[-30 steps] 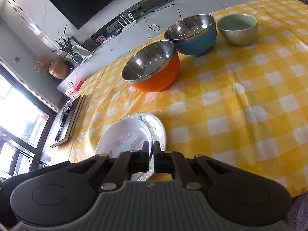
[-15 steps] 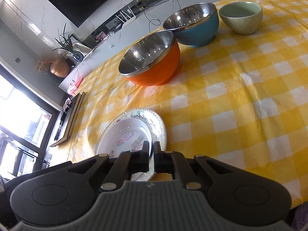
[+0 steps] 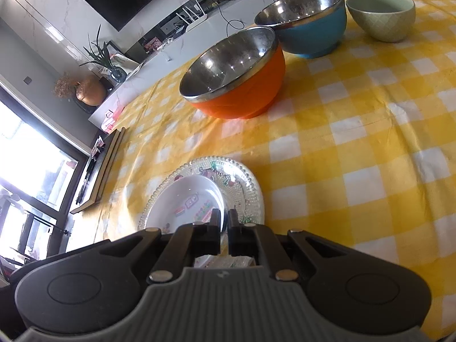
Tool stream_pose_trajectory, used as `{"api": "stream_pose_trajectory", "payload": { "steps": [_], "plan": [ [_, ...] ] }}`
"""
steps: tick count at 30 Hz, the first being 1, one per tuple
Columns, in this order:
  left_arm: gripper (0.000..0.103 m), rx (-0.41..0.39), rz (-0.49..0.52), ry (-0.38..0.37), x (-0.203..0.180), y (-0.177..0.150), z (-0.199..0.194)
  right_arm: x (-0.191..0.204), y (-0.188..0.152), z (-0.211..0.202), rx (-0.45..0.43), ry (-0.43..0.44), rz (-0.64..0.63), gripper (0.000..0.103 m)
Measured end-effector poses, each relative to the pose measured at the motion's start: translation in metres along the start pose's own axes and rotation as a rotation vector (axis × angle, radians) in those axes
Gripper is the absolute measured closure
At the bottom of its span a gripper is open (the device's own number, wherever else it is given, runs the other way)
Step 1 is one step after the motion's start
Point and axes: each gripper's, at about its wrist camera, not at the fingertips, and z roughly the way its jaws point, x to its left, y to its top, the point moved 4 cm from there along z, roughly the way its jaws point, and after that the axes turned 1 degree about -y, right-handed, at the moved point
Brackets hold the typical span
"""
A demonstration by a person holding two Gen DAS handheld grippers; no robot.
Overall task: Organize plates and bowls
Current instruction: 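Lower the white bowl onto the patterned glass plate and open the left tool, then move both tools to the orange bowl rim and close them on it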
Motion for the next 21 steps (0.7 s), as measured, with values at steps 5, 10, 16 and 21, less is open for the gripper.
{"api": "stream_pose_trajectory", "payload": {
  "steps": [5, 10, 16, 21],
  "plan": [
    [0.1, -0.007, 0.028, 0.013, -0.003, 0.0, 0.0, 0.004, -0.001, -0.002, -0.003, -0.009, -0.031, 0.098],
    [0.09, -0.028, 0.002, 0.015, 0.0, 0.002, -0.004, 0.007, 0.001, -0.006, -0.028, -0.019, -0.066, 0.085],
    [0.077, -0.102, 0.015, 0.011, -0.002, 0.006, -0.016, 0.017, 0.006, -0.022, -0.108, -0.032, -0.137, 0.072],
    [0.069, -0.13, 0.029, 0.007, -0.007, 0.008, -0.031, 0.024, 0.01, -0.042, -0.16, -0.039, -0.174, 0.064]
  ]
}}
